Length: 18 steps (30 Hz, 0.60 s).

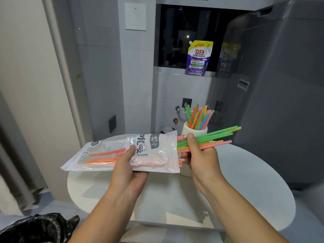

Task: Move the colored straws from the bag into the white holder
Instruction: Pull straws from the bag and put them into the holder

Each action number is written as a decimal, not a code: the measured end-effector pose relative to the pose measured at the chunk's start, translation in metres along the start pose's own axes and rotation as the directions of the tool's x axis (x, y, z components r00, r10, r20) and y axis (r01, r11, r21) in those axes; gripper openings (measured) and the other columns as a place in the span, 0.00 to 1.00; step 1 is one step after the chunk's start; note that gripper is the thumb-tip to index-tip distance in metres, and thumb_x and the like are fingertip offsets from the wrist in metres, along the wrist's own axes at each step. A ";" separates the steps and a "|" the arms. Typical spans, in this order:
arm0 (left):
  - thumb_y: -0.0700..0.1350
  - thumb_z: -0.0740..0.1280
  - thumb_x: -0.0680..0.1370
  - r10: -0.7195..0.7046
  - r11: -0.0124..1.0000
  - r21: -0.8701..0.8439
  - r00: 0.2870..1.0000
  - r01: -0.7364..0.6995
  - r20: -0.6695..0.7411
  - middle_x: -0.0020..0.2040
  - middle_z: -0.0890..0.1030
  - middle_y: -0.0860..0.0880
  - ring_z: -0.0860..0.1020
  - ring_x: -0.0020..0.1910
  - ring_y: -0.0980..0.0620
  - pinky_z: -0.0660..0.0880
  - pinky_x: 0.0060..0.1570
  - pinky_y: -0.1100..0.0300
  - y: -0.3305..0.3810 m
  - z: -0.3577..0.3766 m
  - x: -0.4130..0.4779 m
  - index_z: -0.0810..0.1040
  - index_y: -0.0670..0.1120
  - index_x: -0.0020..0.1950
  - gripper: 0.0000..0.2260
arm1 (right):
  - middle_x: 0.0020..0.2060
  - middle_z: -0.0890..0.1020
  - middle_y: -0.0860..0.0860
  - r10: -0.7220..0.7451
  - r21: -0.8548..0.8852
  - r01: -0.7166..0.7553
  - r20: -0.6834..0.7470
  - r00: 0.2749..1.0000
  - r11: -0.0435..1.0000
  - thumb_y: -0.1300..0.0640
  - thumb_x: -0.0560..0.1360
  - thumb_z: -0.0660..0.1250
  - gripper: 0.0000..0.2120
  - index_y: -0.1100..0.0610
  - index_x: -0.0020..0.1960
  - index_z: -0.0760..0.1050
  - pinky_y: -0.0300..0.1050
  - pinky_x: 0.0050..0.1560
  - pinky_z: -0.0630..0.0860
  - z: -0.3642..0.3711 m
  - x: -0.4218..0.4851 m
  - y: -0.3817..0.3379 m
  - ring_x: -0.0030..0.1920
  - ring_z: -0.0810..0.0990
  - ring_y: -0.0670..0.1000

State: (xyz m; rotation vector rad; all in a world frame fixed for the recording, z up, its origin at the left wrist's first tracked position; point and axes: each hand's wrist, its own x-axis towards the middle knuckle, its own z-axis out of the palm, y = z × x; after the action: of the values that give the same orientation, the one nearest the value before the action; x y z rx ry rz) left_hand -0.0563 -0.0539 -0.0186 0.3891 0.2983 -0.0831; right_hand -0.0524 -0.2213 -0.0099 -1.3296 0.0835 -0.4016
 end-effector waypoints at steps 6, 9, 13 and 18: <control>0.38 0.66 0.82 0.018 0.999 -0.048 0.999 -0.019 -0.027 0.48 0.89 0.42 0.89 0.42 0.45 0.83 0.29 0.49 0.011 -0.001 0.002 0.82 0.40 0.59 0.08 | 0.23 0.77 0.52 -0.072 -0.074 0.070 -0.021 0.997 0.995 0.52 0.82 0.65 0.17 0.59 0.38 0.79 0.46 0.30 0.73 -0.014 0.010 -0.024 0.24 0.74 0.50; 0.37 0.66 0.82 0.028 0.998 -0.053 0.999 -0.030 -0.037 0.49 0.89 0.43 0.89 0.43 0.46 0.84 0.30 0.48 0.014 -0.004 0.004 0.82 0.40 0.59 0.08 | 0.24 0.79 0.52 -0.117 -0.123 0.118 0.016 0.993 0.985 0.54 0.81 0.65 0.16 0.60 0.38 0.80 0.42 0.29 0.76 -0.020 0.015 -0.042 0.25 0.76 0.49; 0.38 0.66 0.82 0.027 0.999 -0.039 0.999 -0.028 -0.022 0.50 0.89 0.43 0.89 0.46 0.46 0.86 0.46 0.45 0.010 -0.006 0.006 0.81 0.40 0.60 0.08 | 0.27 0.83 0.53 -0.165 -0.219 0.178 0.074 0.983 0.959 0.54 0.81 0.67 0.14 0.63 0.42 0.82 0.41 0.30 0.79 -0.024 0.019 -0.063 0.28 0.81 0.50; 0.38 0.66 0.82 0.036 0.998 -0.045 0.999 -0.037 -0.027 0.50 0.89 0.44 0.88 0.47 0.46 0.82 0.54 0.44 0.011 -0.005 0.006 0.81 0.40 0.61 0.09 | 0.29 0.85 0.55 -0.205 -0.303 0.229 0.109 0.973 0.925 0.53 0.80 0.67 0.15 0.62 0.42 0.83 0.45 0.31 0.82 -0.029 0.023 -0.089 0.28 0.83 0.52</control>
State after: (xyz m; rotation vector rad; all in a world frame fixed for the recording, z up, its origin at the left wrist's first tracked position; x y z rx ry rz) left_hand -0.0504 -0.0416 -0.0207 0.3510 0.3182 -0.0355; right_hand -0.0604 -0.2721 0.0721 -1.6761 -0.0674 -0.5411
